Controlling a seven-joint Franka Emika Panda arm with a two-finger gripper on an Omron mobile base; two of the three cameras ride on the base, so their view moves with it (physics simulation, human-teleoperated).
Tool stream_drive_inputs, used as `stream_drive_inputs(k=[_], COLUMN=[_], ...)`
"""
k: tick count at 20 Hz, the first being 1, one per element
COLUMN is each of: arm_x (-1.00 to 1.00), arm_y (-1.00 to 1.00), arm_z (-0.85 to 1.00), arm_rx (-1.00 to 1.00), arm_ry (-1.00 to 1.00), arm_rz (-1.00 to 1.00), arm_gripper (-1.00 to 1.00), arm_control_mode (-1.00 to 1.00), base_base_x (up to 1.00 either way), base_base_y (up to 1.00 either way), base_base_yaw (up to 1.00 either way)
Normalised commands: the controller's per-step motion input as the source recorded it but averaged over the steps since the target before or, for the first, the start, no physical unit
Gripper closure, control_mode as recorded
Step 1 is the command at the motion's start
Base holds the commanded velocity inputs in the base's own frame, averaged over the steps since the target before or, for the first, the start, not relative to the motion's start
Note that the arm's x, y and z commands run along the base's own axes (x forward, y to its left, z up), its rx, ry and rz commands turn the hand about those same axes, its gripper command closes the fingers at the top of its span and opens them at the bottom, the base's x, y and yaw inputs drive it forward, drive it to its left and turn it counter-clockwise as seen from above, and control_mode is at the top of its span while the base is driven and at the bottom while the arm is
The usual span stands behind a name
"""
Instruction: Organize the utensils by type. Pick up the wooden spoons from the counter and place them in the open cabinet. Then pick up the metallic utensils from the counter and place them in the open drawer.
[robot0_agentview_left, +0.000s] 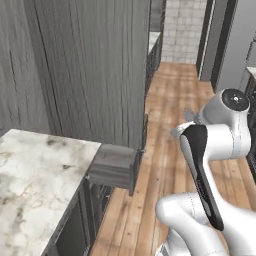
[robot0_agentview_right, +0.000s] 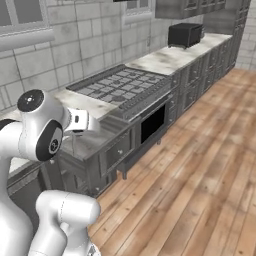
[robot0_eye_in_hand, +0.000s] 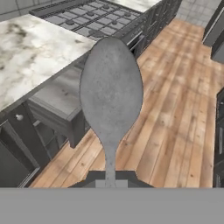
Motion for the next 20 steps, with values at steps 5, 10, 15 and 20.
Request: stream_drive_inputs(k=[5, 10, 15, 20], arm_x=[0.00, 0.00, 0.00, 0.00], arm_y=[0.00, 0.00, 0.00, 0.00], arm_z=[0.00, 0.00, 0.00, 0.00], arm_rx=[0.00, 0.00, 0.00, 0.00], arm_ry=[0.00, 0.00, 0.00, 0.00], arm_rz=[0.00, 0.00, 0.00, 0.00], arm_gripper=[1.00, 1.00, 1.00, 1.00], arm_control_mode=[1.00, 1.00, 1.00, 1.00], base_base_x=[0.69, 0.53, 0.11, 0.00], base_base_y=[0.17, 0.00, 0.00, 0.00], base_base_yaw=[0.07, 0.08, 0.02, 0.00])
